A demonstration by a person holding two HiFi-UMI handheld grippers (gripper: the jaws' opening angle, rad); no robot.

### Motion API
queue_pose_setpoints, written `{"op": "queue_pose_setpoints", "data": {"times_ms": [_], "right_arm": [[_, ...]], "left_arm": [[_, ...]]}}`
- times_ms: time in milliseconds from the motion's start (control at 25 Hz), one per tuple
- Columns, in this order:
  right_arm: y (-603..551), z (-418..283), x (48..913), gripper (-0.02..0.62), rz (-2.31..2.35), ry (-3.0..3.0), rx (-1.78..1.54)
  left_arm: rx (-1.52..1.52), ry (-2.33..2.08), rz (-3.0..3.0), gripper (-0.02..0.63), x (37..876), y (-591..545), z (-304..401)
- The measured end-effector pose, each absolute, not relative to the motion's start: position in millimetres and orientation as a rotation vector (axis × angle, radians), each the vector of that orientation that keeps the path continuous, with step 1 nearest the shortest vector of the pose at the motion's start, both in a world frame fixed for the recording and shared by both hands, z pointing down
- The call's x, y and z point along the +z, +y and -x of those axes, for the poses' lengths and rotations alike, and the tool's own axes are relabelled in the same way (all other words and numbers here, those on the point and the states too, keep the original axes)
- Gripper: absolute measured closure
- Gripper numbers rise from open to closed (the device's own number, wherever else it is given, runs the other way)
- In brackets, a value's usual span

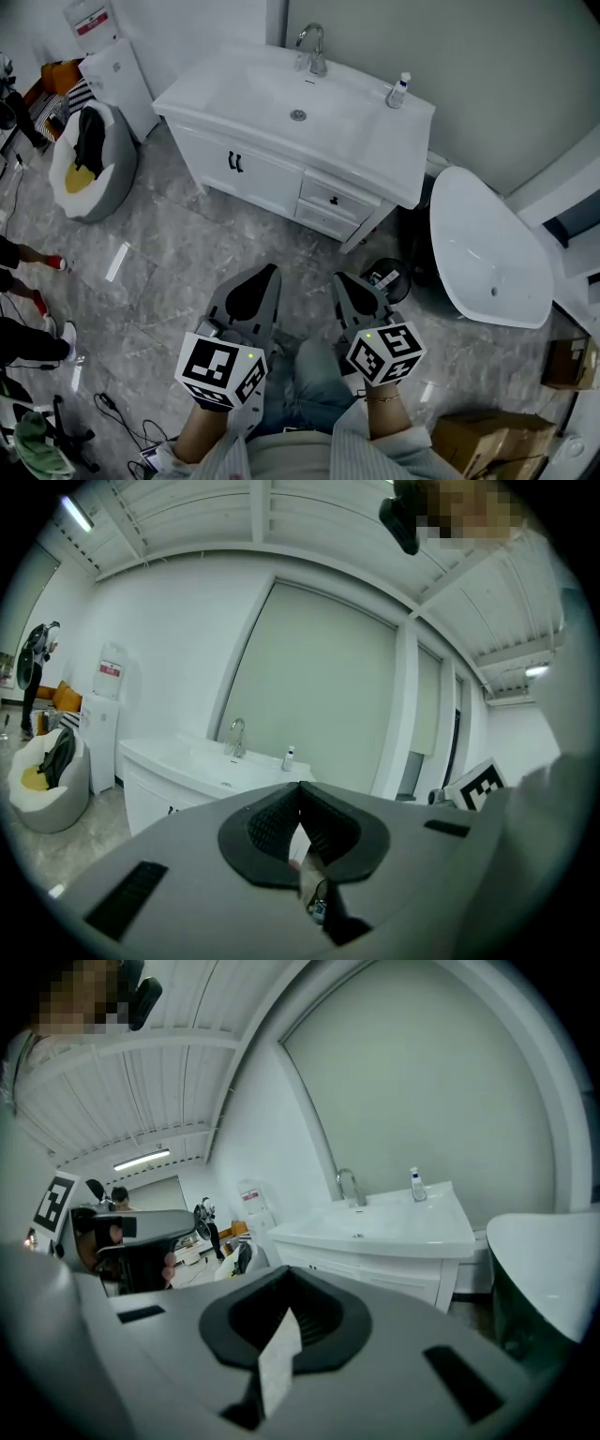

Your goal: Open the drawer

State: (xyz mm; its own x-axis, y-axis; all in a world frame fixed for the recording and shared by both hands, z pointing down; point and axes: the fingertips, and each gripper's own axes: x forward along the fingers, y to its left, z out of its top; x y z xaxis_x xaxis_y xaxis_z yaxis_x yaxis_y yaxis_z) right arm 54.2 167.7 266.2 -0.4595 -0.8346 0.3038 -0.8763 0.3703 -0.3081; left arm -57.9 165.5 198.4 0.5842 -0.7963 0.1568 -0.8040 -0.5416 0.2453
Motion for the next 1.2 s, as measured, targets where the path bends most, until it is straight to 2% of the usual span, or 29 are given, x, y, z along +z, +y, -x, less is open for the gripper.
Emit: {"op": "queue_pose_setpoints", "data": {"times_ms": [360,640,1200], "right_arm": [[140.4,-67.1,293.3,0.586,-1.579,-2.455,0.712],[70.6,-76.8,311.5,0.586,-1.577,-2.446,0.753],[-73.0,-124.5,285.4,0.586,-1.571,-2.444,0.718]], "left_arm": [[0.045,-1.286,-2.492,0.591,222.0,131.0,54.5],[0.064,-1.300,-2.495,0.590,228.4,66.1,46.6],[0.028,-1.266,-2.546,0.590,195.8,-81.2,-20.2]]}}
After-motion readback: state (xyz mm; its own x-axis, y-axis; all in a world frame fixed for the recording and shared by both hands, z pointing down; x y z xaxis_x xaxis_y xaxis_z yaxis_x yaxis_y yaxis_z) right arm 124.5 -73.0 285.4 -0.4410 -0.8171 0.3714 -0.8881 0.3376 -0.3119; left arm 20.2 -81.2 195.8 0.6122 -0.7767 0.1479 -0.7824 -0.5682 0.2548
